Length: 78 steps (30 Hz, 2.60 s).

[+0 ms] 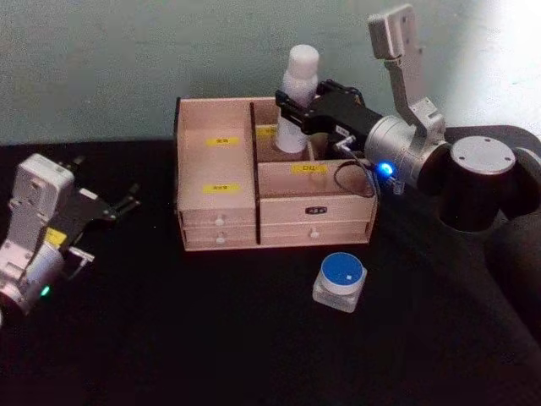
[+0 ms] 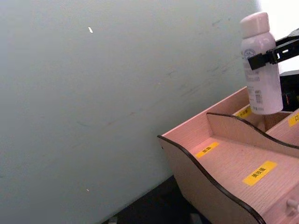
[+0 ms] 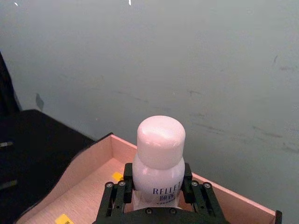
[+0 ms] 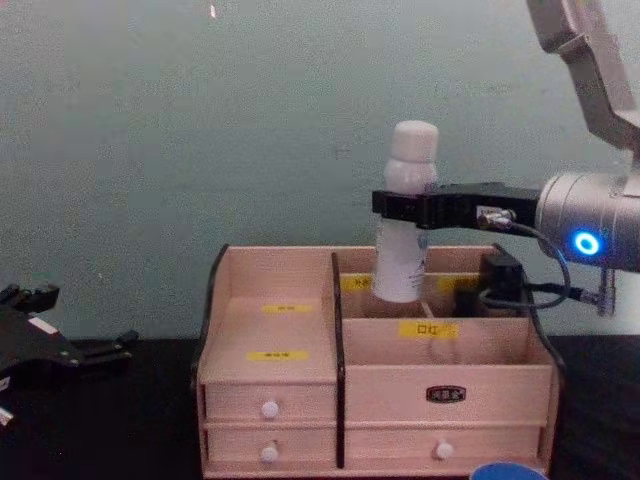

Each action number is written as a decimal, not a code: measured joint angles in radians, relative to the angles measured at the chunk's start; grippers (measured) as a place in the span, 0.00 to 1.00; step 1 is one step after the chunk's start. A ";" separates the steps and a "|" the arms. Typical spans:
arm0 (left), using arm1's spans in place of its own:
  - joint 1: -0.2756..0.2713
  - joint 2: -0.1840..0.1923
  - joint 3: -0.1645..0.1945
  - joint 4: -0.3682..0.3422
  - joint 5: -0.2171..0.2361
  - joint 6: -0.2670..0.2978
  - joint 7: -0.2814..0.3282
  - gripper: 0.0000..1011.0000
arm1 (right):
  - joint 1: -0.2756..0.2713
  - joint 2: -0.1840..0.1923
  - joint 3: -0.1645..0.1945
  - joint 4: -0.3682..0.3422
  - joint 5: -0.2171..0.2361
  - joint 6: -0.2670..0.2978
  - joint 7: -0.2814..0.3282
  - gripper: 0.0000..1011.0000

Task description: Pick up the facial cleanser and watermelon frost from the table and place them into the tiered storage box.

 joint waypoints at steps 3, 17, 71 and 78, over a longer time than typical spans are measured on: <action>0.000 0.000 0.000 0.000 0.000 0.000 0.000 0.99 | 0.006 -0.005 -0.001 0.014 -0.004 0.000 0.000 0.58; 0.000 0.000 0.000 0.000 0.000 0.000 0.000 0.99 | 0.027 -0.025 -0.001 0.075 -0.019 -0.004 0.000 0.58; 0.000 0.000 0.000 0.000 0.000 0.000 0.000 0.99 | 0.027 -0.078 0.012 0.183 -0.089 -0.002 -0.019 0.58; 0.000 0.000 0.000 0.000 0.000 0.000 0.000 0.99 | 0.027 -0.078 0.012 0.183 -0.088 -0.001 -0.019 0.58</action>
